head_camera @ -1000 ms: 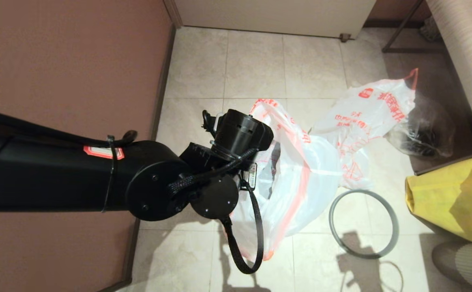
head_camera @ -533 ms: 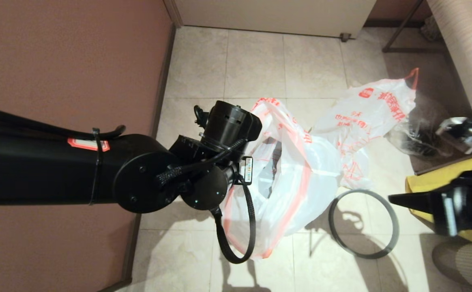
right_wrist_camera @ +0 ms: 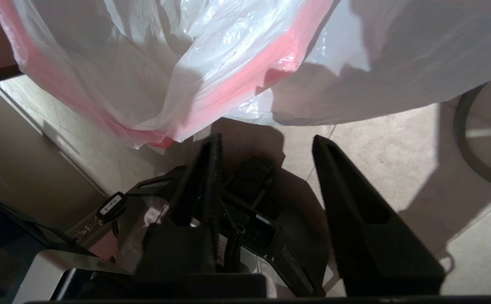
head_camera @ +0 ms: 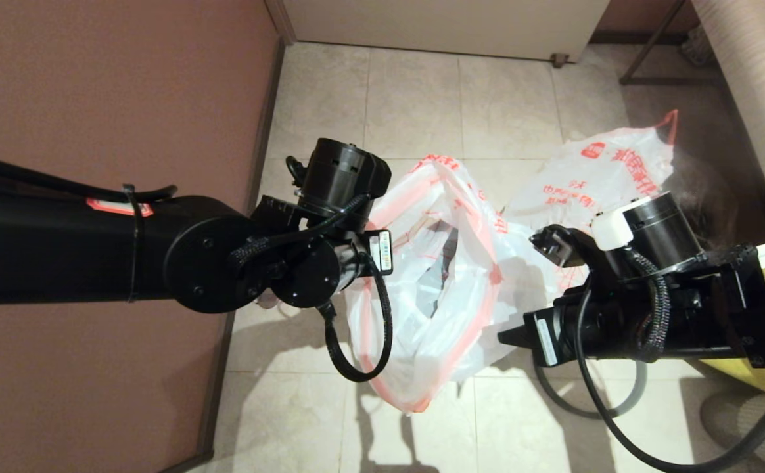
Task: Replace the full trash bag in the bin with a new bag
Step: Put the new garbage bag on the trash can
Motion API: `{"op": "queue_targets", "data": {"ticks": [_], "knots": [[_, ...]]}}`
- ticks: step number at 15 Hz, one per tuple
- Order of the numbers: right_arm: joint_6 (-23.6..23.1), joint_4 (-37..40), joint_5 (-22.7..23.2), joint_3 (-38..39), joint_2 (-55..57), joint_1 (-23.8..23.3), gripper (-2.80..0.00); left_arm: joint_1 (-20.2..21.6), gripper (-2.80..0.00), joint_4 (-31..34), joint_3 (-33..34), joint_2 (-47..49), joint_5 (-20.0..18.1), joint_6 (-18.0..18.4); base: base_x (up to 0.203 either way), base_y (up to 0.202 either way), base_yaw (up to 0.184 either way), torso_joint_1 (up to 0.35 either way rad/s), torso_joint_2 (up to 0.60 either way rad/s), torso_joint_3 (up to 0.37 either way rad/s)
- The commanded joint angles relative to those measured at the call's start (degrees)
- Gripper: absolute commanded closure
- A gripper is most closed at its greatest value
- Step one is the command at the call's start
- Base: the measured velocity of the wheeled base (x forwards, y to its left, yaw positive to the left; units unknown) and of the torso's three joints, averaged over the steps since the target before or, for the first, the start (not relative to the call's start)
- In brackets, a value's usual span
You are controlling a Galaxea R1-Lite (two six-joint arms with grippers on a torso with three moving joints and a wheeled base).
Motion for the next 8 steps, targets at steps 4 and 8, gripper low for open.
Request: {"op": "queue_targets", "data": {"ticks": [4, 8], "knots": [[3.0, -2.0, 0.2, 0.0, 4.0, 1.7, -2.8, 0.1, 0.0, 0.0, 0.5, -0.5, 0.1, -0.5, 0.0, 0.0, 0.0, 0.0, 0.0, 0.0], [5.2, -11.3, 0.3, -0.4, 10.5, 2.2, -2.8, 0.1, 0.0, 0.0, 0.5, -1.2, 0.1, -1.5, 0.0, 0.0, 0.0, 0.0, 0.0, 0.0]]}}
